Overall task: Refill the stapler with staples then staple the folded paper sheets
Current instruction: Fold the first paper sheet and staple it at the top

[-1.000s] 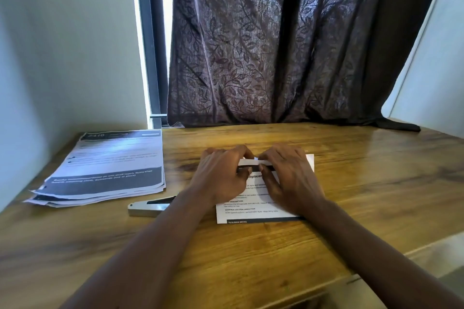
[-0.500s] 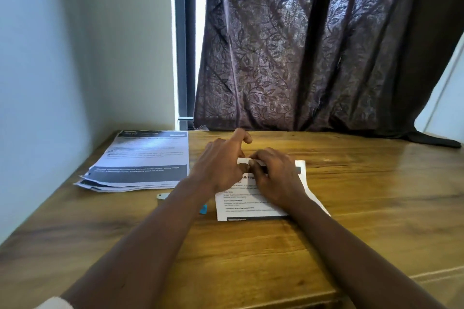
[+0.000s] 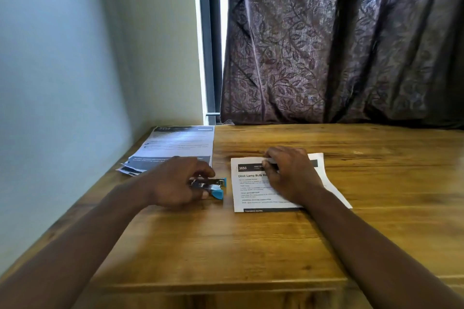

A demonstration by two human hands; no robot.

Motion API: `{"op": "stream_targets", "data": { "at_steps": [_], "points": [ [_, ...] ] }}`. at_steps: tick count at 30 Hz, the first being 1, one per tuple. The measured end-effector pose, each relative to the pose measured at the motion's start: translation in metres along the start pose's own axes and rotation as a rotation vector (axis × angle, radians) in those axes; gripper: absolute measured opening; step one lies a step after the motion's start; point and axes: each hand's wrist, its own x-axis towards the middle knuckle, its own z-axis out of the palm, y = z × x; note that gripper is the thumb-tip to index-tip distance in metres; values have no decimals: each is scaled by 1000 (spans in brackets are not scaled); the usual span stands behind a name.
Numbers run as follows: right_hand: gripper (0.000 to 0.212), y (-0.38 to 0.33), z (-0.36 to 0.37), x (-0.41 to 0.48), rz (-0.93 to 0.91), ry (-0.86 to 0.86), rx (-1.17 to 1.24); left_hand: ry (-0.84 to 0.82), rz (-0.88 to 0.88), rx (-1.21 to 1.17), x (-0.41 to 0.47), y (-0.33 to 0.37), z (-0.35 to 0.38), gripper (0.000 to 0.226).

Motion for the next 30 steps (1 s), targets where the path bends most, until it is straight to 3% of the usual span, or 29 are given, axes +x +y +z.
{"op": "stream_targets", "data": {
  "at_steps": [5,9,17,26,30],
  "points": [
    [13,-1,-2,-1,-3,-4,3,143,-3,-88,6,-12,6,27],
    [15,-5,-3,1,-43,4,-33,292,9,-617,23,-9,-6,23],
    [17,-5,-3,3,-49,-33,8,387,-53,-1429,75,4,12,53],
    [19,0,5,5,-22,20,76,369,-144,-1613,78,-7,23,42],
    [16,1,3,3,-12,2,83,344,-108,-1641,83,-5,26,35]
  ]
}}
